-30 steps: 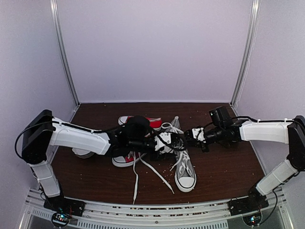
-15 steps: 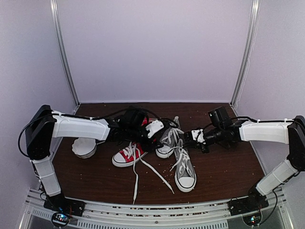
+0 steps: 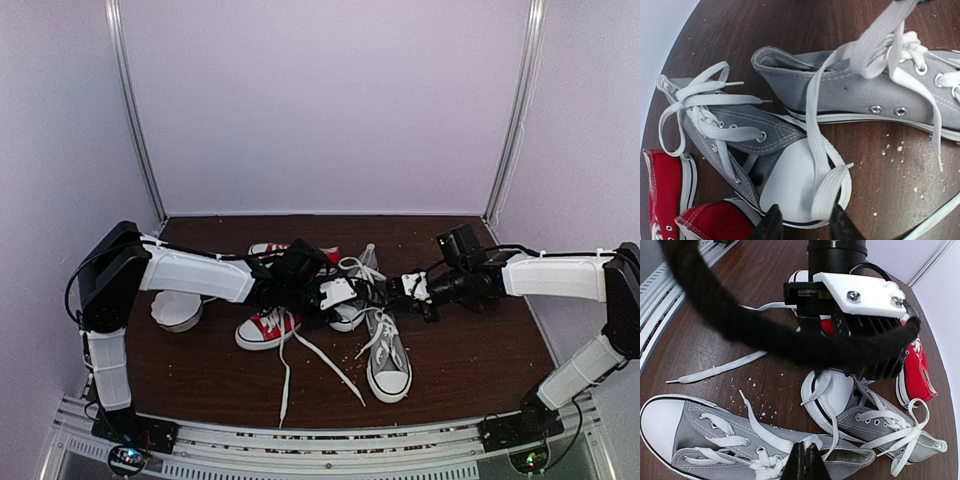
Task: Tie the shoes
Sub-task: Pick up the half-tied shoelace from the shoe.
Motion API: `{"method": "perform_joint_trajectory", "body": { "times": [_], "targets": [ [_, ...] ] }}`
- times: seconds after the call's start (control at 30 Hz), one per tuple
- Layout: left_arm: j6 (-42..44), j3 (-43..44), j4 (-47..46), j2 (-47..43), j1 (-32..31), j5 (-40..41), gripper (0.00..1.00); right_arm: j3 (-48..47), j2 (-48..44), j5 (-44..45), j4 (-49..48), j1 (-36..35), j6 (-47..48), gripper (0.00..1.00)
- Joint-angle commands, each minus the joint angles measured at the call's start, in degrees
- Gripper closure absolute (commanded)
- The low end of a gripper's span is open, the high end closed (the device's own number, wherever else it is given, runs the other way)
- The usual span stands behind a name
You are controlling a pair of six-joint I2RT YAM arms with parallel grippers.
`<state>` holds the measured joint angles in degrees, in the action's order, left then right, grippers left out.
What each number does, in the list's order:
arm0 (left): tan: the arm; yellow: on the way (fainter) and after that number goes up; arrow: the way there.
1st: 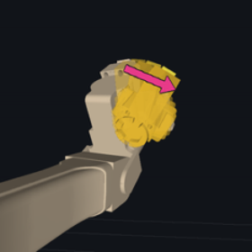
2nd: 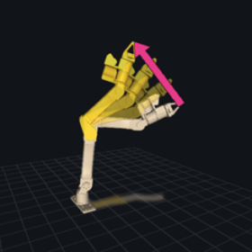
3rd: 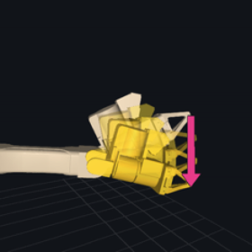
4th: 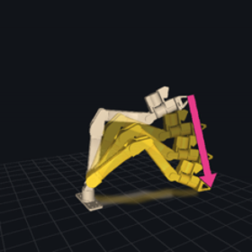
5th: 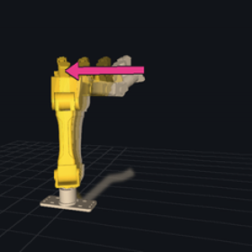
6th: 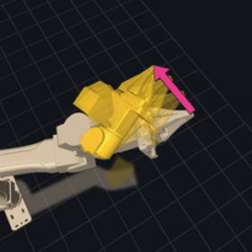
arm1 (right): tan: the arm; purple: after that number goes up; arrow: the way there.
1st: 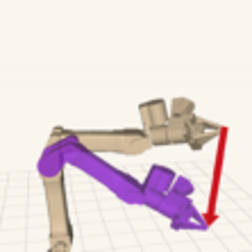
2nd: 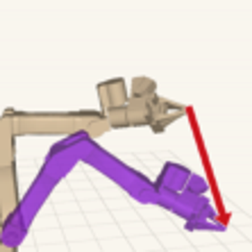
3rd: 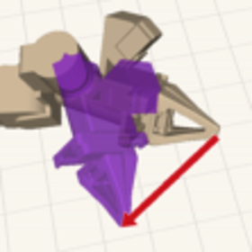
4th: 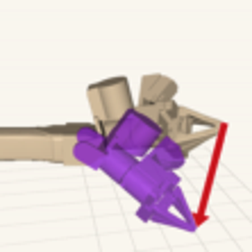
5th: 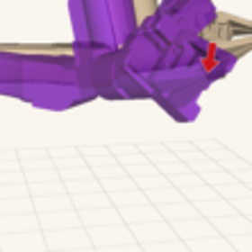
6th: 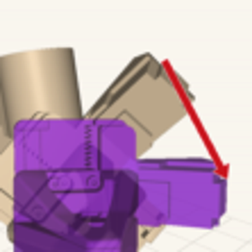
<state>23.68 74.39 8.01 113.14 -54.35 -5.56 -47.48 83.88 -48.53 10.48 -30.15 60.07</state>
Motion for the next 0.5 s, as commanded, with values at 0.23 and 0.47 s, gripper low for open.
{"method": "perform_joint_trajectory", "body": {
  "times": [0.23, 0.47],
  "targets": [
    [2.8, -2.9, -7.7, -3.3, -0.5, -5.4, 1.0, -1.9, -0.4, 1.2, 0.0, -0.3, -3.0, 1.0],
    [0.8, -9.2, -14.4, -10.3, -1.2, -7.5, 1.0, -3.6, -1.1, 3.0, 0.4, -0.4, -11.9, 1.0]
  ]
}}
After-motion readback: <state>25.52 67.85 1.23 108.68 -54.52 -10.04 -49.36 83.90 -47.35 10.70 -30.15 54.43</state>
